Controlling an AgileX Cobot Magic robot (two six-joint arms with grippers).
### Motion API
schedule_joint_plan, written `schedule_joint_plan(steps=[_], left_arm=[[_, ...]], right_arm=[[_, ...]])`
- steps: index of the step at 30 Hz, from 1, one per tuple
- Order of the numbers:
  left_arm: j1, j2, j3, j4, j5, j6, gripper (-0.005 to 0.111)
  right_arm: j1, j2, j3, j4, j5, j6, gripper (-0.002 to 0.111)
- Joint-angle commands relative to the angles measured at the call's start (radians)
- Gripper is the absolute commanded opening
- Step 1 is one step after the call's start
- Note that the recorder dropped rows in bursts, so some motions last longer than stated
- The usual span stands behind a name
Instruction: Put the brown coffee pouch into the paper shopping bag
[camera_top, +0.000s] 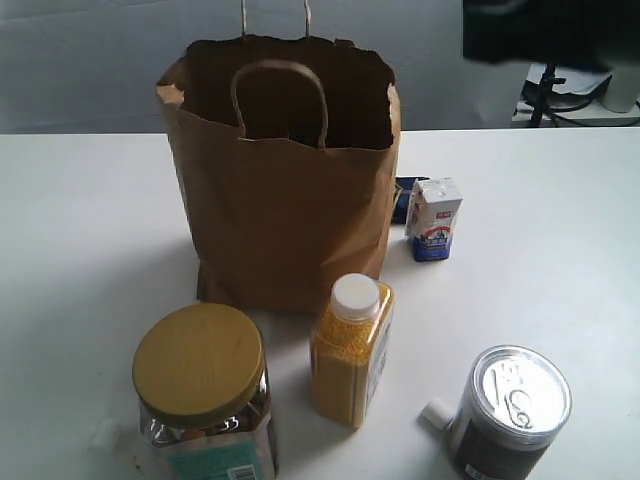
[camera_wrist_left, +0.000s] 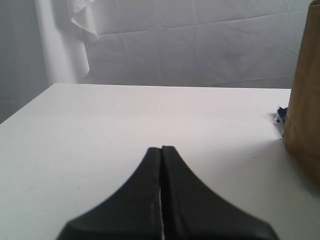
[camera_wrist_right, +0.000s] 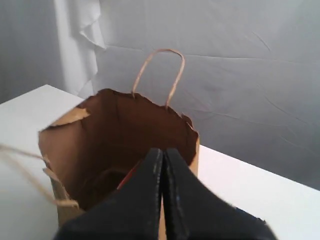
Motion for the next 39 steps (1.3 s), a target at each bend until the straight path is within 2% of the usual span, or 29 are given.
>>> schedule_joint_plan(steps=[1,7,15,22,24,30,39], left_arm=[[0.004,-0.003,0.004,0.004,-0.004,-0.003,0.0],[0.004,-0.003,0.004,0.004,-0.004,-0.003,0.0],[0.004,-0.003,0.004,0.004,-0.004,-0.003,0.0],[0.004,-0.003,0.004,0.004,-0.004,-0.003,0.0],[0.004,-0.003,0.004,0.004,-0.004,-0.003,0.0],[0.004,-0.003,0.004,0.004,-0.004,-0.003,0.0],[0.004,-0.003,0.004,0.004,-0.004,-0.003,0.0]], right_arm=[[0.002,-0.129,0.189,-0.007,-0.151,0.013,0.0],[0.002,-0.274,0.367,0.0,-0.21,0.013,0.0],[0.002,-0.424,0.694,0.147,-0.483,-0.018,0.0],[0.002,-0.503,0.923,0.124,-0.72,0.015,0.0],[0.0,-0.52,0.939,0.114,-0.79,0.022,0.0],[-0.067,-0.583,0.939,-0.027,-0.771,0.081,0.0],[-0.319,-0.718,0.939,-0.276,-0.552,0.231,0.0]])
